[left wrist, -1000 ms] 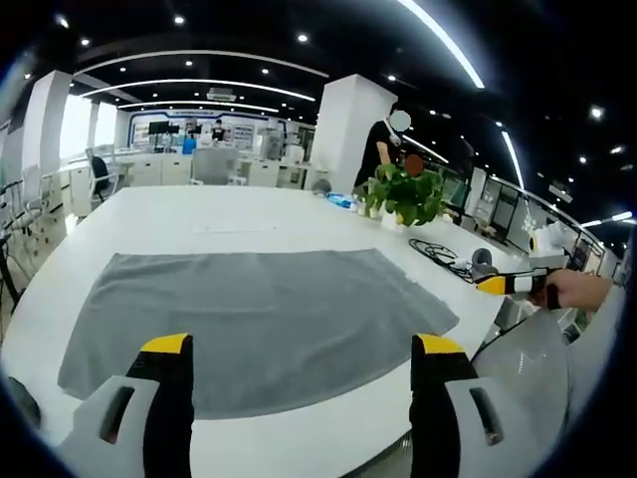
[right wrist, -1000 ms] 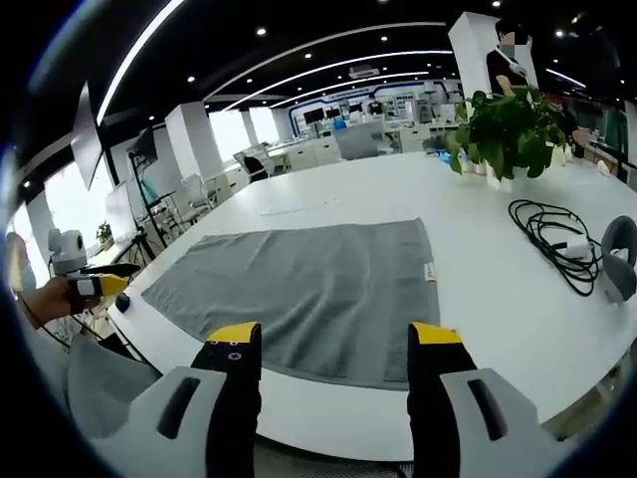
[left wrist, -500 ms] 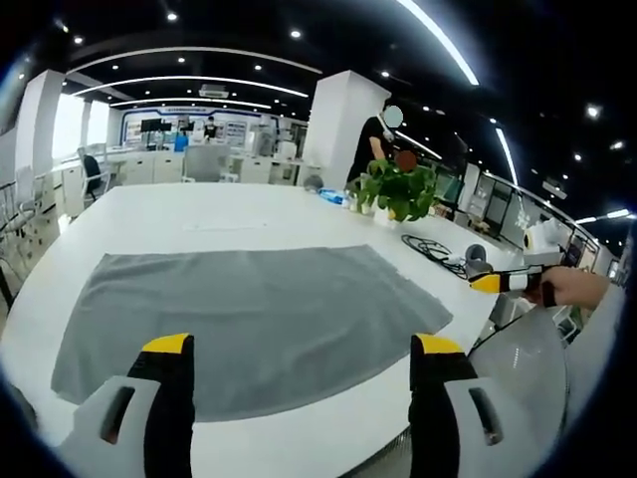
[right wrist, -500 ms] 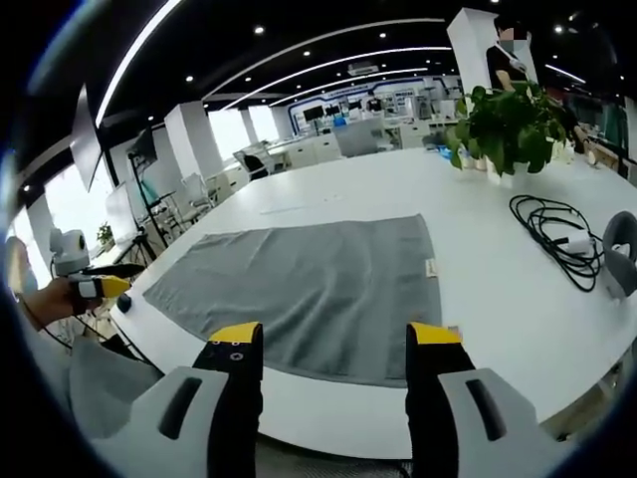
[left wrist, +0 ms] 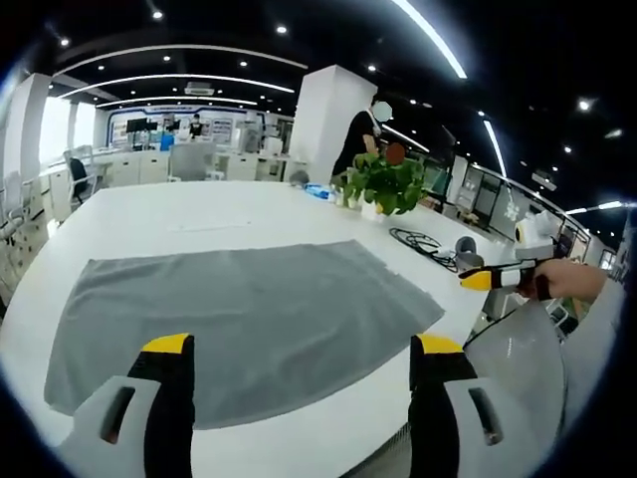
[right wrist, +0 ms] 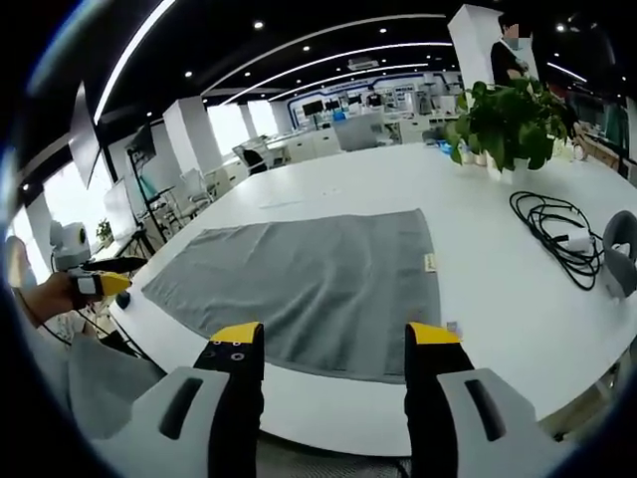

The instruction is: Fold the towel on the table until its edges align and the towel forms a compact rectangular stack.

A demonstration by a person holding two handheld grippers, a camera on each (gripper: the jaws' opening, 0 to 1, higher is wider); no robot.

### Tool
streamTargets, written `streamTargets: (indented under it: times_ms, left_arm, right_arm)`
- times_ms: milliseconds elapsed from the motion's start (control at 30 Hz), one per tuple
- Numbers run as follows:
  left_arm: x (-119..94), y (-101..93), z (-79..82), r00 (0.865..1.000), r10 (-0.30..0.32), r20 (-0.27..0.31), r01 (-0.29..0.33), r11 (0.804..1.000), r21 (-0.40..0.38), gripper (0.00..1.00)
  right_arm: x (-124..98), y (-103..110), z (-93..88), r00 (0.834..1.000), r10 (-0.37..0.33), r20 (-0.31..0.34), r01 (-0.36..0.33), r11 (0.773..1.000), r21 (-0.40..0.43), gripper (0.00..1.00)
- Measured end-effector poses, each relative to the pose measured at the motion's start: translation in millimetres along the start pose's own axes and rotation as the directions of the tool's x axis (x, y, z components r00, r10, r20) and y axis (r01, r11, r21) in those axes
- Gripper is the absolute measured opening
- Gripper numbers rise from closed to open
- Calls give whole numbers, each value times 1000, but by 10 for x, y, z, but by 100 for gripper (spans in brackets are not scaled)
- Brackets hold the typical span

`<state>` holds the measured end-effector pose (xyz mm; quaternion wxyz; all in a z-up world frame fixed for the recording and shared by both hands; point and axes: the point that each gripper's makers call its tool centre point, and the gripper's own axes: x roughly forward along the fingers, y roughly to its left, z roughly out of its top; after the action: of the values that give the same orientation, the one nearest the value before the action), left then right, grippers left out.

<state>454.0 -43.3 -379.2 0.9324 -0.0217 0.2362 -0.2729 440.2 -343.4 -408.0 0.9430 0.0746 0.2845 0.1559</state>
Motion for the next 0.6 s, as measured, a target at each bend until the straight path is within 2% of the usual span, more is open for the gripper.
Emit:
streamTargets:
  times_ms: [200, 300, 600]
  left_arm:
    - [51, -18, -25, 1000, -26, -12, 26, 1000, 17, 91]
    - [90, -41, -86, 998, -30, -52, 33, 998, 53, 90]
    - [186, -56, -110, 996, -46, -80, 53, 995, 86, 88]
  right_arm:
    - [0, -37, 26, 1000, -3, 7, 3, 1000, 13, 56]
    - [21, -134, 52, 1000, -15, 4, 15, 1000, 12, 55]
    - [44, -363, 93, 999, -45, -2, 45, 999, 14, 54]
